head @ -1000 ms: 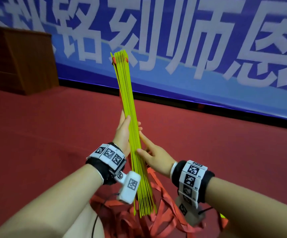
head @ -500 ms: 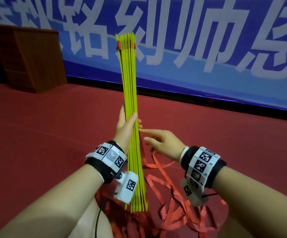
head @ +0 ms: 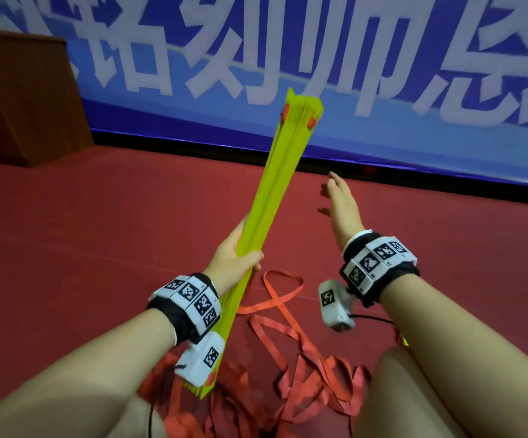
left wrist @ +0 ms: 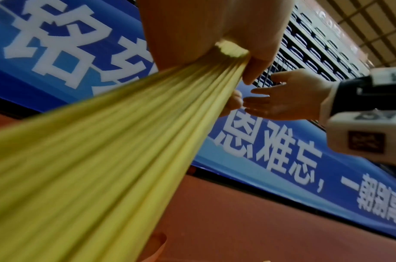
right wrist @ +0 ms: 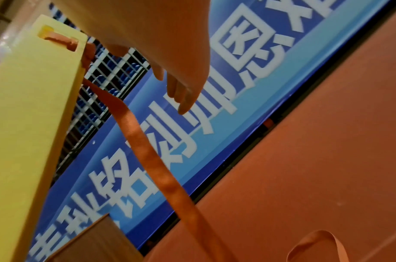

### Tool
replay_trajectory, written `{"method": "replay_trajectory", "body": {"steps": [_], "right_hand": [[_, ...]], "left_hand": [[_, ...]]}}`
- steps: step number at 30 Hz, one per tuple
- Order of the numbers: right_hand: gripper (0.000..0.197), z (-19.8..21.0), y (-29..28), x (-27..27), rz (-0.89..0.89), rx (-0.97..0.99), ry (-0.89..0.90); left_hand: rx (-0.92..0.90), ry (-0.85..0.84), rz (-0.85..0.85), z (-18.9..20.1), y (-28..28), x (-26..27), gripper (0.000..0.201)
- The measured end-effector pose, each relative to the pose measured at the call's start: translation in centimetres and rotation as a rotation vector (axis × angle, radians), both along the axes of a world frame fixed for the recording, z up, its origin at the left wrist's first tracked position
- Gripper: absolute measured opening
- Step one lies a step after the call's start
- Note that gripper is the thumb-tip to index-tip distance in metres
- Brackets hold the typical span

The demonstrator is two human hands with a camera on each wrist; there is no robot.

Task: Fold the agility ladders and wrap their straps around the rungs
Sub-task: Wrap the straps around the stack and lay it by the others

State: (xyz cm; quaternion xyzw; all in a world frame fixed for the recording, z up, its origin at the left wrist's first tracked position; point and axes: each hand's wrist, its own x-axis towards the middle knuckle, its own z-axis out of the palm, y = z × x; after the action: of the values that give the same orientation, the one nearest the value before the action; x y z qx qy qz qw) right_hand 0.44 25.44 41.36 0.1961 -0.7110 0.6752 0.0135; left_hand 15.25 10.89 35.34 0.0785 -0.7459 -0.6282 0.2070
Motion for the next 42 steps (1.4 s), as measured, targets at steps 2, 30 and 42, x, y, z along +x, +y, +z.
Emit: {"method": "replay_trajectory", "body": {"steps": [2, 30, 42], "right_hand": [[0.043, 0.1, 0.7, -0.9, -0.026, -0.106, -0.084], [0.009, -5.8, -2.4, 5.2, 0.635, 0.616, -0.142], [0.035, -8.9, -2.6, 7.5, 0.816, 0.558, -0.421]], "left_hand": [[-0.047, -0.039, -0.066, -0.9, 0.4, 0.0, 0.076], [0.344, 0.205, 0.43, 1.0, -3.9, -3.6, 0.08], [0.629, 0.241, 0.412, 2.1, -7.5, -2.3, 0.061]]}}
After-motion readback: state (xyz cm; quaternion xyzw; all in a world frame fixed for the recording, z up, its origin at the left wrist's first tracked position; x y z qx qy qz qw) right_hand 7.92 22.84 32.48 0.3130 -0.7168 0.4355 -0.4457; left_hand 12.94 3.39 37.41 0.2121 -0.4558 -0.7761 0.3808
